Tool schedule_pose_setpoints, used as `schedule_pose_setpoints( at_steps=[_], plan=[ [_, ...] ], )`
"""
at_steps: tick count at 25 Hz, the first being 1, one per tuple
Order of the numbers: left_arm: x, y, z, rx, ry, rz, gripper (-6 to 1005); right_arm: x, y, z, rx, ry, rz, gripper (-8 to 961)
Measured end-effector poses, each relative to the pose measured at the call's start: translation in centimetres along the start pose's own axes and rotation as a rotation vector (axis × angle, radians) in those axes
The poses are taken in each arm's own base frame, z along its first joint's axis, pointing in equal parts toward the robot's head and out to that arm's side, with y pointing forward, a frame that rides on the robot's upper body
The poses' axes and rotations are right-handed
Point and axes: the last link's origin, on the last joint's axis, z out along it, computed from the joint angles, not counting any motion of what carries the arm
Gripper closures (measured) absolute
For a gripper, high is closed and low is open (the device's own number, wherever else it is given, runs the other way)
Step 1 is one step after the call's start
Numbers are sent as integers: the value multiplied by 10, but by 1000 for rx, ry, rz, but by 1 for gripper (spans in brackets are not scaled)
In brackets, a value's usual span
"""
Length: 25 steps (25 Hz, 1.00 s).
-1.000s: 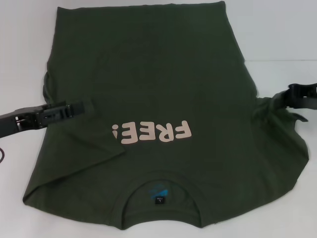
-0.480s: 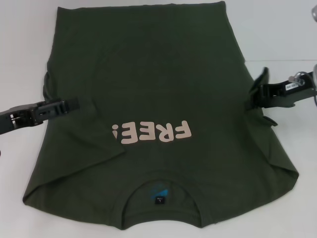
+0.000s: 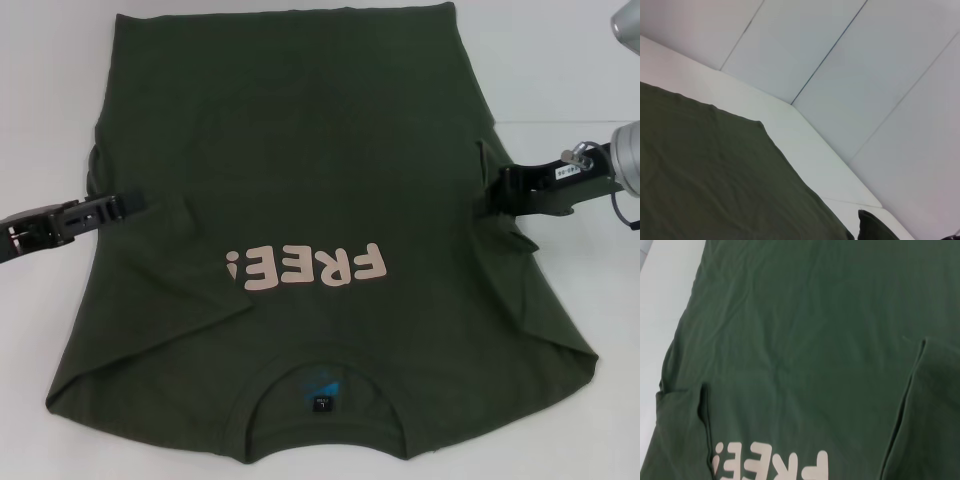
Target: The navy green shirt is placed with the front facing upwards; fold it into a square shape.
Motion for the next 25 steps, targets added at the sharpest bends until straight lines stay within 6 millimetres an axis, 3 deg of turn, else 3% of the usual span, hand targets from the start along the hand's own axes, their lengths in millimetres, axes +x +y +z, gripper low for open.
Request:
schedule_pose_setpoints(
  at_steps=[9,23,25],
  plan=[
    [1,-3,-3,18,20,-13,187,-1,8,11,-11,-31,-2,930],
    [2,-8,-6,44,29,-18,186,-2,16,11,-55,-23,-75,921],
    [2,-9,-8,49,36,-24,186,-3,18,8,-92,-42,-76,833]
  ],
)
